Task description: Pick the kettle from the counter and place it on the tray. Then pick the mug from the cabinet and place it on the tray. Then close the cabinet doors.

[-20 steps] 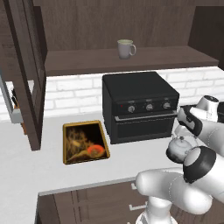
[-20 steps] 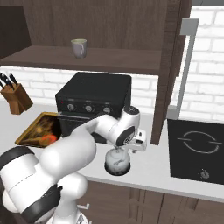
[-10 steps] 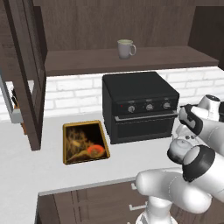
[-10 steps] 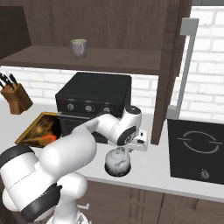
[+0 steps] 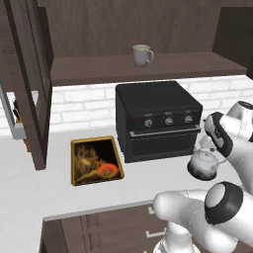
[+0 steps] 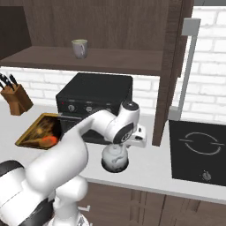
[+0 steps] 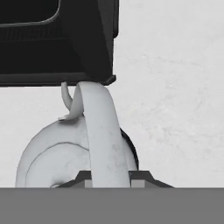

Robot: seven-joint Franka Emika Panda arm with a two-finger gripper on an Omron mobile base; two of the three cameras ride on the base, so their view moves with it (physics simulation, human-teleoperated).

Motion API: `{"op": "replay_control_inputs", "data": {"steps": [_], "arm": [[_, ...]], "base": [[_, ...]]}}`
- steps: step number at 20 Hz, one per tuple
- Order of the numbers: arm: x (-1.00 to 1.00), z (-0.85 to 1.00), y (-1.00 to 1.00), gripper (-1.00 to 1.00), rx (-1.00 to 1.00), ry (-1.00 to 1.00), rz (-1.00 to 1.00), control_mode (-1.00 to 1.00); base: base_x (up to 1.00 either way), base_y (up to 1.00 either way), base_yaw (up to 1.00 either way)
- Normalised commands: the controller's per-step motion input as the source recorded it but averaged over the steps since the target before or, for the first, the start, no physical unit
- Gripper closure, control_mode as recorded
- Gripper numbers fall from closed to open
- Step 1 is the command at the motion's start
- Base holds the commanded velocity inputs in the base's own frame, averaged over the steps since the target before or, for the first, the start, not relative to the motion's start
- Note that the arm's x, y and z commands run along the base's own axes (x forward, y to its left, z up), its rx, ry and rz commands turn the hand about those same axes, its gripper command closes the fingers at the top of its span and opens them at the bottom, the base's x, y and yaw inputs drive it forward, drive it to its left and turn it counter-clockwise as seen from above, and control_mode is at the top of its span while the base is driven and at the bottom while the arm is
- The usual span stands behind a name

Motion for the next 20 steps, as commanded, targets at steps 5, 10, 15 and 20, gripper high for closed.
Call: {"op": "replay_control_inputs", "data": {"steps": [5, 10, 15, 20], "arm": [[-0.08, 0.52, 0.32, 1.00, 0.00, -0.05, 0.00, -1.00], [0.02, 0.40, 0.55, 1.00, 0.00, 0.00, 0.00, -1.00], [0.10, 0.20, 0.66, 1.00, 0.01, 0.00, 0.00, -1.00], [0.14, 0.02, 0.77, 1.00, 0.01, 0.00, 0.00, -1.00]], "base": [[0.00, 0.00, 0.00], [0.00, 0.00, 0.00], [0.00, 0.00, 0.00], [0.00, 0.00, 0.00]]}}
